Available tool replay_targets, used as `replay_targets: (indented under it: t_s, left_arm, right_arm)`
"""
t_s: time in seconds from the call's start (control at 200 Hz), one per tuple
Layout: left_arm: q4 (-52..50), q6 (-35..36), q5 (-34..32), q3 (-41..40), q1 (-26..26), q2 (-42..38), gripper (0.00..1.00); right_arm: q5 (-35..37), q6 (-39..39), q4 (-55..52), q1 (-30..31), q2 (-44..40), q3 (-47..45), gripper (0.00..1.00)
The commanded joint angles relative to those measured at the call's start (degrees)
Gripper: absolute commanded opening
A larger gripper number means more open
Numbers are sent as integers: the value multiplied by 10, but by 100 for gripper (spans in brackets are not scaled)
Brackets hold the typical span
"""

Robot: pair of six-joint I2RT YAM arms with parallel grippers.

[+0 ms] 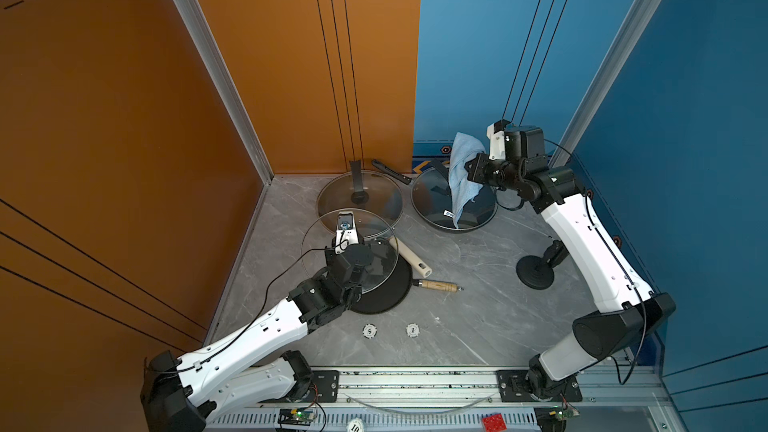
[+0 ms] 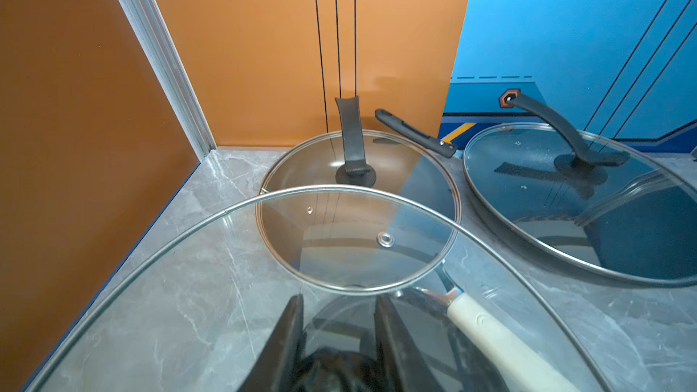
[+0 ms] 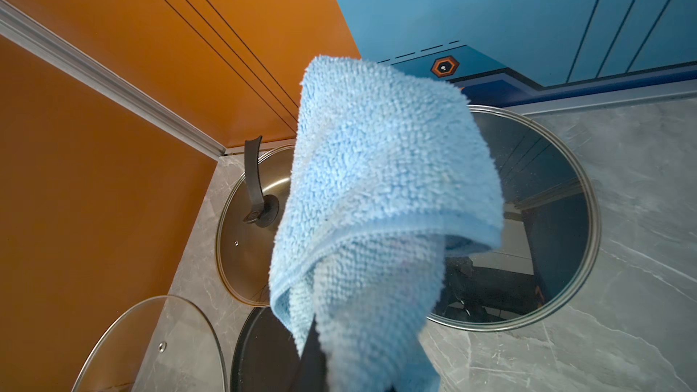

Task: Wipe the pot lid with a cloth
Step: Place the pot lid on the cooking pot.

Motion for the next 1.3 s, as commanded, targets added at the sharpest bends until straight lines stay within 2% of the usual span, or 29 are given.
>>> replay_targets:
  t_s: [0.0,0.305,0.445,0.726,1.006,1.296]
  left_arm:
    - [-8,-57,-68,-28,-23,-22,31]
    - [-32,-161,-56,-81,-32,0,31]
    - [4,-184,-37,-107,-29,23,32]
    - [81,-217,-26,-114,-17,123,32]
    - [139,-263,-5,-106,-5,232,33]
    - [178,-275,-10,-73,7,316,33]
  right_arm:
    - [23,4,2,-2,-7,-12,1]
    - [34,14,-3,-3,-19,-18,2]
    - [34,10,-18,-7,-16,2,2]
    - [43,-20,-47,-12,-45,8,2]
    - [62,-46,-51,-20,-105,-55,2]
    - [31,-59,-72,-56,-117,-57,2]
